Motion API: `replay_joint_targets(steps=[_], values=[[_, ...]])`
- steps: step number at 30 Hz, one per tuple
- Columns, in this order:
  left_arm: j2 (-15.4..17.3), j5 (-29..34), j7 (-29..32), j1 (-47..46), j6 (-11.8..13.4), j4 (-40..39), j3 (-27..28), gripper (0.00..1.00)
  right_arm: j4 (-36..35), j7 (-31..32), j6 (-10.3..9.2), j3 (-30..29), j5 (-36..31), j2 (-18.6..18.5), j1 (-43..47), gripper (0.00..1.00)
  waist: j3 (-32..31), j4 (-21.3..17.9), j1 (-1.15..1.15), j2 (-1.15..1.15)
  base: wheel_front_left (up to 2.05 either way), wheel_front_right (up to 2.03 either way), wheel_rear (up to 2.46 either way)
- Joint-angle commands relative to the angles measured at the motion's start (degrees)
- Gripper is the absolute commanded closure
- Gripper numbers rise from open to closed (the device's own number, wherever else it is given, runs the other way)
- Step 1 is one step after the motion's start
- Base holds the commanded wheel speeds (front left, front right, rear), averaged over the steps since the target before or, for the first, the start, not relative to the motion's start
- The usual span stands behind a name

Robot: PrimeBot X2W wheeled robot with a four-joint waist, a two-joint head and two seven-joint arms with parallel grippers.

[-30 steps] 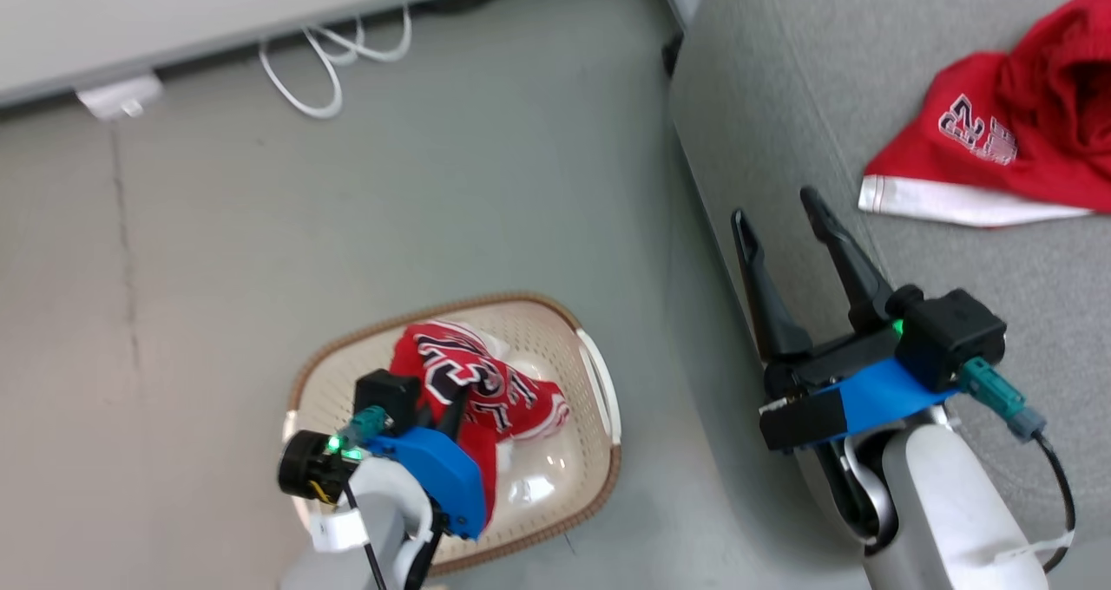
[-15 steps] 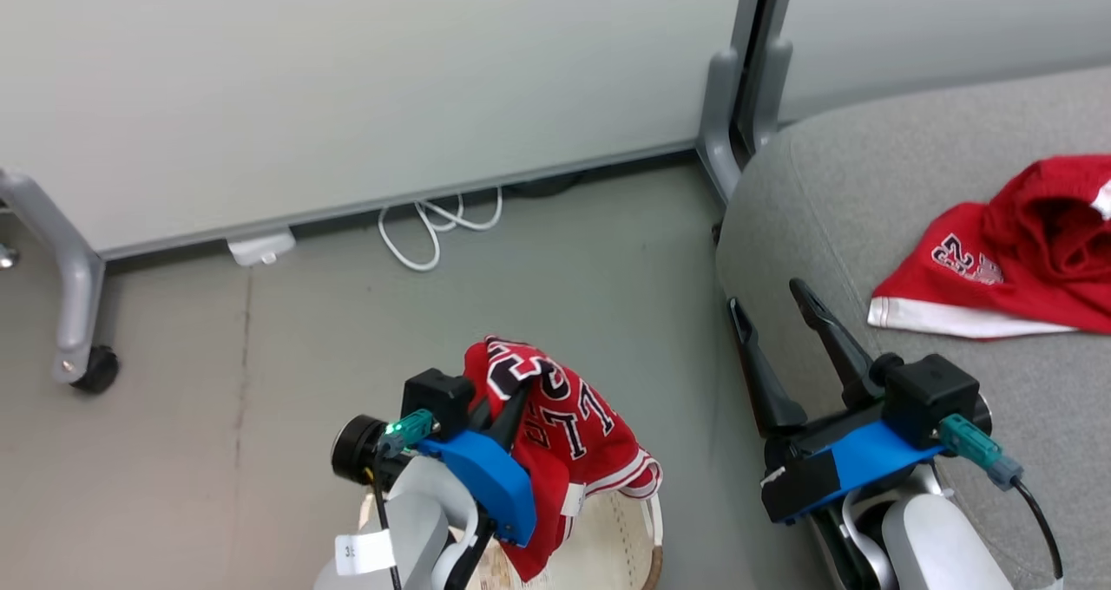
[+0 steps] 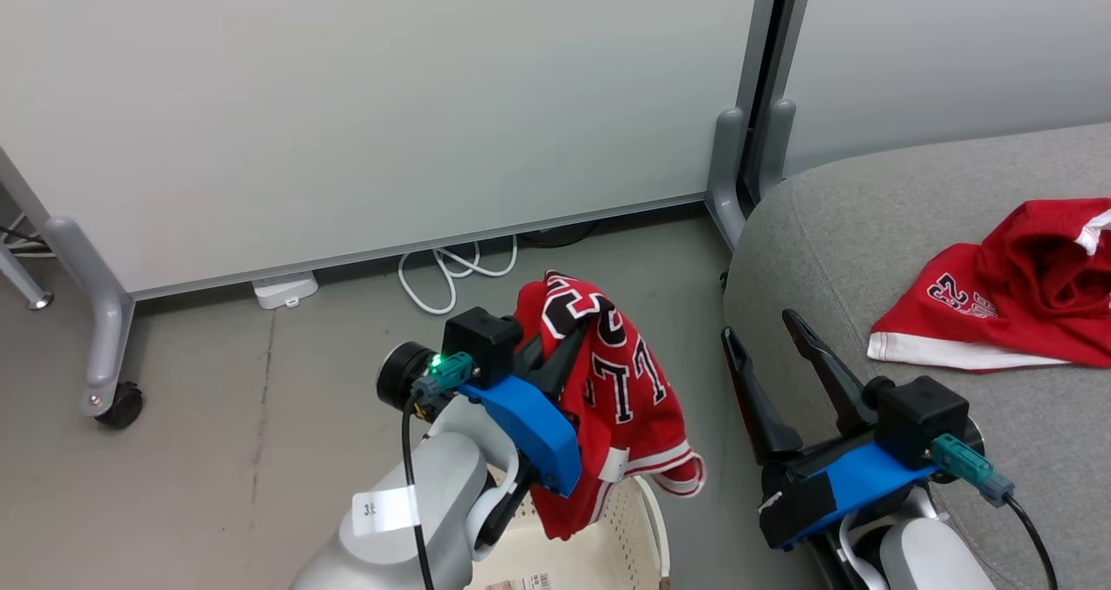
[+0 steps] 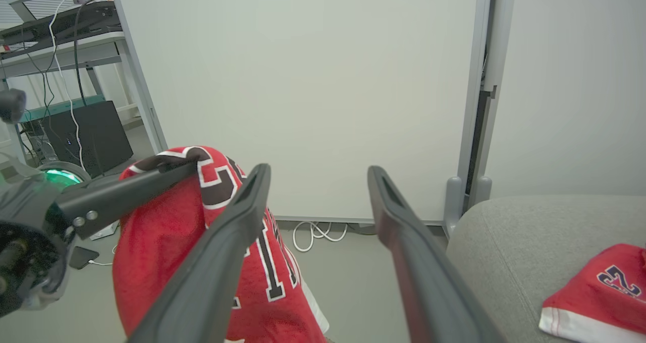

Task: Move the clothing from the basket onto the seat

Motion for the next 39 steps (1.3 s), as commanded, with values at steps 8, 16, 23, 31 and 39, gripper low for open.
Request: replay_joint_targets(steps=[8,16,23,31,39], values=[[0.03,-2.62,-0.29,-4.95,0.78,-0.21,-4.69,1.0,-0.08,0.3,0.01,0.03,0.29,-0.01,1.53,0.0,-0.84,0.29,0.01,-0.01,0.0,0.0,0.0],[0.03,-4.4,-0.29,-7.02,1.82,-0.21,-7.34,1.0,0.23,0.06,0.01,0.5,0.64,0.0,1.73,0.0,-0.95,0.05,0.01,-0.01,0.0,0.0,0.0],[0.03,-5.31,-0.29,-7.66,2.17,0.03,-8.41,1.0,0.9,0.36,0.01,0.65,0.12,0.0,1.58,0.0,-0.68,-0.03,0.01,-0.01,0.0,0.0,0.0],[0.03,-5.94,-0.29,-8.16,2.27,-0.31,-9.54,1.0,5.42,1.39,0.01,3.18,-1.5,-0.08,-1.19,0.0,-0.13,0.31,0.01,-0.01,0.0,0.0,0.0],[0.02,-6.35,-0.29,-8.74,2.32,-0.6,-10.62,1.0,14.84,0.49,0.01,7.37,-1.78,-0.48,-6.97,0.0,0.41,0.73,0.01,-0.01,0.0,0.0,0.0]])
